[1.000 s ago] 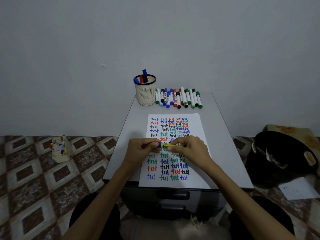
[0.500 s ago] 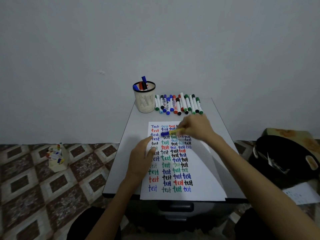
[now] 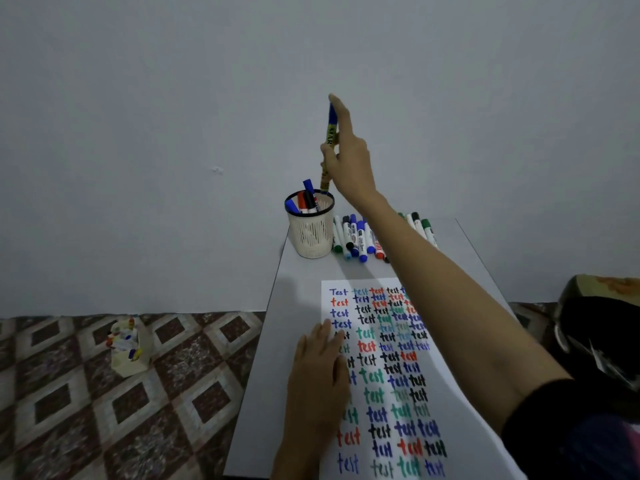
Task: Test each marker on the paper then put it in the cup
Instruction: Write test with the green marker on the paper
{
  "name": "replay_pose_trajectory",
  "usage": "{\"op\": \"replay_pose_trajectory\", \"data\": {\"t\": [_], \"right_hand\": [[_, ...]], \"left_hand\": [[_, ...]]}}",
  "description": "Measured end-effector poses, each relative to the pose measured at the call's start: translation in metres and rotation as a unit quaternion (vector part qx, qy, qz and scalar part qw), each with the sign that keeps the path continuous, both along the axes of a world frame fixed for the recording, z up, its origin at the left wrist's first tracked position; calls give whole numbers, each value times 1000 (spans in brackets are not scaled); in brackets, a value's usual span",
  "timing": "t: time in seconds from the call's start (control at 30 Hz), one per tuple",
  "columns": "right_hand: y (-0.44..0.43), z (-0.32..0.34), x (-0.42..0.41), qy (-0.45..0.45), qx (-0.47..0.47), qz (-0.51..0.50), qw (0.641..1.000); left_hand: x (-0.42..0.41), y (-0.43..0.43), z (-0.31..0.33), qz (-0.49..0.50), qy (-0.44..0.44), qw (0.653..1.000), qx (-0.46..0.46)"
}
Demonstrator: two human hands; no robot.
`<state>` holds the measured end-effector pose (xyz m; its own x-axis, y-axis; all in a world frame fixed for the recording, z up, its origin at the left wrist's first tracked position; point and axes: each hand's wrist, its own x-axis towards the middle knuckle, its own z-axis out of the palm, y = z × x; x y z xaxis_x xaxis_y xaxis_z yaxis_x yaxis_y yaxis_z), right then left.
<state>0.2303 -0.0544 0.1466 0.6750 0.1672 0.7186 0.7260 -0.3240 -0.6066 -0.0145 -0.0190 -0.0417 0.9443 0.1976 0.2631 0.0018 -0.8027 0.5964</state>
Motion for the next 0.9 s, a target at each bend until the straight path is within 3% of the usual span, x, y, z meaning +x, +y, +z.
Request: {"op": "replay_pose_trajectory", "data": {"t": [0.07,0.2,0.27,0.4,0.5,0.57,0.7,0.9], "right_hand": [[10,-9,6,-7,-19,-6,1000],[15,-43,16,-40,-184,-106,976],[10,-58,19,-29,-214,-101,971],[-11,-72,22,4,-141,-17,990],[-48,-80,26,56,-80,-53,994],[-83,-94,33,134,-126,-126,975],[-152,-132,35,259,-276,-243,893],[-186,-157,14,238,-225,-192,925]], "left_hand": [[2,1,-2,7,13,1000,12],[4,1,-2,-5,9,1000,21],[4,1,-2,-7,12,1000,22],[3,0,-1,-8,-2,1000,7],[2,1,-3,-15,-5,1000,3],[2,2,-4,-14,-1,1000,-3],[1,1,-2,-16,2,1000,-7],[-1,0,3,-17,-15,1000,-11]]}}
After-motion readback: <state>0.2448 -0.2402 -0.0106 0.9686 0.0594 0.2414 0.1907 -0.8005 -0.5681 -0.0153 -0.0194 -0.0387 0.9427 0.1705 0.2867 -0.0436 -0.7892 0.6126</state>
